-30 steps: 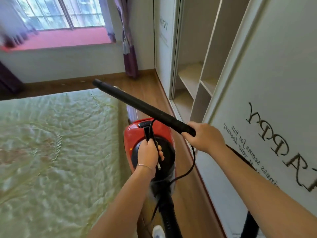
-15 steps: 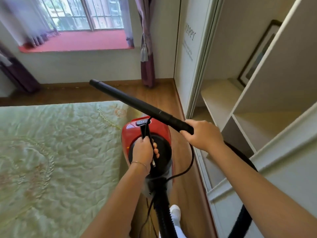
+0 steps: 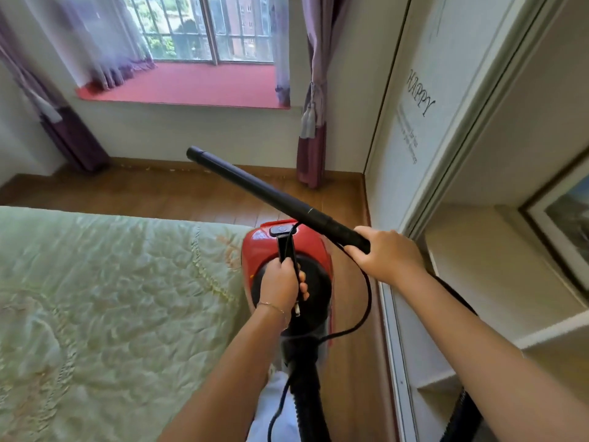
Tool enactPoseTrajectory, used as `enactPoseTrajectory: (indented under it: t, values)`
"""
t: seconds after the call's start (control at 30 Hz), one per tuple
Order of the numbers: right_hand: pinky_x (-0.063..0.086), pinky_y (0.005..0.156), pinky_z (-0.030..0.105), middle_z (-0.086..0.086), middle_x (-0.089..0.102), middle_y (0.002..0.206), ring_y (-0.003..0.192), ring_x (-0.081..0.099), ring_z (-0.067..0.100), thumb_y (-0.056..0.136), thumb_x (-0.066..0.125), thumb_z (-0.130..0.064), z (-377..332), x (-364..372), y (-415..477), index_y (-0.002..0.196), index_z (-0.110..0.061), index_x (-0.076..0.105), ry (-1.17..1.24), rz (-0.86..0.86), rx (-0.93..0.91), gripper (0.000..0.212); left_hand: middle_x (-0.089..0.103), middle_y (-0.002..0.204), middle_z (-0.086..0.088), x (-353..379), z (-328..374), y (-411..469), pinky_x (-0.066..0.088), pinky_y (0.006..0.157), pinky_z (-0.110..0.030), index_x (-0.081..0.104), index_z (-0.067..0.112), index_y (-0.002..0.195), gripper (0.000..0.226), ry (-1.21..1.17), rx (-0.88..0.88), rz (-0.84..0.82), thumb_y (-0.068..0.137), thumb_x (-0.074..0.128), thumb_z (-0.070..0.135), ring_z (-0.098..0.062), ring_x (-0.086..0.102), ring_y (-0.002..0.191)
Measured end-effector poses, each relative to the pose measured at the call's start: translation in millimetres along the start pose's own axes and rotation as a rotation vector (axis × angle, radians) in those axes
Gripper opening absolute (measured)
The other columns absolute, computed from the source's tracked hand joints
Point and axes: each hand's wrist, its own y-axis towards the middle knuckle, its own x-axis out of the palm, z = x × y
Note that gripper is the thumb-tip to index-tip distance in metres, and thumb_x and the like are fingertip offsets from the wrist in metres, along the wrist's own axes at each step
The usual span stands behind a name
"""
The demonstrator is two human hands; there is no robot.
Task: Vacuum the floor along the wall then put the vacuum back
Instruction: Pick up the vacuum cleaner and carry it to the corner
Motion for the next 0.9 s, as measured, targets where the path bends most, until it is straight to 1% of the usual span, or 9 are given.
enactPoseTrajectory:
  t: [0.13, 0.23, 0.3, 0.37, 0.5, 0.63, 0.77, 0.83, 0.9]
  values:
    - [0.051, 0.062, 0.030, -0.004, 0.060, 0.074, 0.068, 0.058, 0.019, 0.090, 0.050, -0.045, 12.9, 7.7, 98.2, 0.103, -0.030, 0.057, -0.026, -0.031, 0.001, 0.021, 0.042, 0.057, -0.002, 16.8, 31.3, 90.6, 0.035, 0.034, -0.020, 0.043, 0.009, 0.080, 0.018, -0.026, -0.014, 0.002, 0.092, 0.030, 0.008, -0.009, 0.038, 0.035]
    - [0.042, 0.058, 0.027, -0.002, 0.062, 0.079, 0.070, 0.056, 0.021, 0.090, 0.050, -0.047, 16.1, -2.5, 178.4, 0.107, -0.031, 0.058, -0.081, -0.052, -0.004, 0.025, 0.042, 0.057, -0.002, 27.8, 66.7, 157.2, 0.035, 0.034, -0.019, 0.043, 0.009, 0.081, 0.018, -0.041, -0.052, 0.004, 0.092, 0.030, 0.008, -0.009, 0.037, 0.034]
    - [0.040, 0.055, 0.026, -0.002, 0.062, 0.077, 0.068, 0.057, 0.021, 0.090, 0.050, -0.048, 15.9, -11.5, 229.5, 0.107, -0.031, 0.058, -0.111, -0.057, -0.019, 0.026, 0.042, 0.058, -0.002, 33.6, 93.7, 197.0, 0.035, 0.034, -0.019, 0.044, 0.009, 0.082, 0.018, -0.060, -0.066, -0.003, 0.093, 0.030, 0.009, -0.009, 0.037, 0.036]
    - [0.042, 0.055, 0.027, -0.002, 0.062, 0.076, 0.068, 0.059, 0.022, 0.090, 0.050, -0.049, 15.6, -18.7, 276.4, 0.107, -0.031, 0.058, -0.132, -0.037, -0.026, 0.026, 0.041, 0.058, -0.003, 40.6, 121.0, 235.3, 0.034, 0.034, -0.018, 0.044, 0.010, 0.082, 0.019, -0.083, -0.055, -0.009, 0.093, 0.029, 0.009, -0.010, 0.037, 0.036]
    - [0.038, 0.053, 0.025, -0.004, 0.058, 0.076, 0.066, 0.054, 0.020, 0.090, 0.051, -0.047, 14.1, -23.1, 353.5, 0.108, -0.030, 0.057, -0.126, 0.008, -0.060, 0.026, 0.042, 0.057, -0.002, 52.9, 166.6, 309.6, 0.035, 0.035, -0.018, 0.046, 0.011, 0.079, 0.022, -0.098, -0.051, 0.039, 0.094, 0.030, 0.011, -0.009, 0.038, 0.035]
    - [0.047, 0.060, 0.028, 0.000, 0.067, 0.089, 0.080, 0.064, 0.025, 0.091, 0.050, -0.047, 17.4, -21.3, 428.4, 0.116, -0.030, 0.057, -0.076, 0.000, -0.105, 0.031, 0.044, 0.058, -0.001, 63.6, 197.3, 377.9, 0.038, 0.036, -0.020, 0.048, 0.010, 0.083, 0.021, -0.093, -0.028, 0.084, 0.095, 0.031, 0.014, -0.010, 0.040, 0.039]
    - [0.031, 0.050, 0.023, -0.002, 0.067, 0.089, 0.076, 0.061, 0.021, 0.090, 0.051, -0.048, 30.0, -9.4, 523.4, 0.112, -0.034, 0.058, -0.052, -0.036, -0.161, 0.028, 0.044, 0.057, -0.001, 76.5, 217.2, 454.0, 0.038, 0.036, -0.021, 0.048, 0.011, 0.080, 0.023, -0.088, -0.020, 0.164, 0.095, 0.031, 0.014, -0.009, 0.040, 0.038]
    - [0.033, 0.053, 0.024, -0.002, 0.068, 0.090, 0.079, 0.062, 0.022, 0.089, 0.052, -0.050, 36.5, -3.6, 573.8, 0.112, -0.035, 0.059, -0.047, -0.057, -0.205, 0.028, 0.043, 0.057, -0.001, 82.8, 231.2, 493.6, 0.037, 0.035, -0.020, 0.048, 0.010, 0.078, 0.024, -0.122, -0.018, 0.229, 0.094, 0.031, 0.011, -0.008, 0.039, 0.035]
    - [0.042, 0.061, 0.027, -0.001, 0.069, 0.096, 0.087, 0.065, 0.024, 0.089, 0.051, -0.052, 39.9, -0.9, 622.7, 0.116, -0.036, 0.058, -0.049, -0.094, -0.252, 0.033, 0.043, 0.056, -0.002, 89.1, 246.8, 527.5, 0.036, 0.035, -0.019, 0.047, 0.009, 0.078, 0.024, -0.166, -0.016, 0.294, 0.094, 0.030, 0.009, -0.008, 0.038, 0.034]
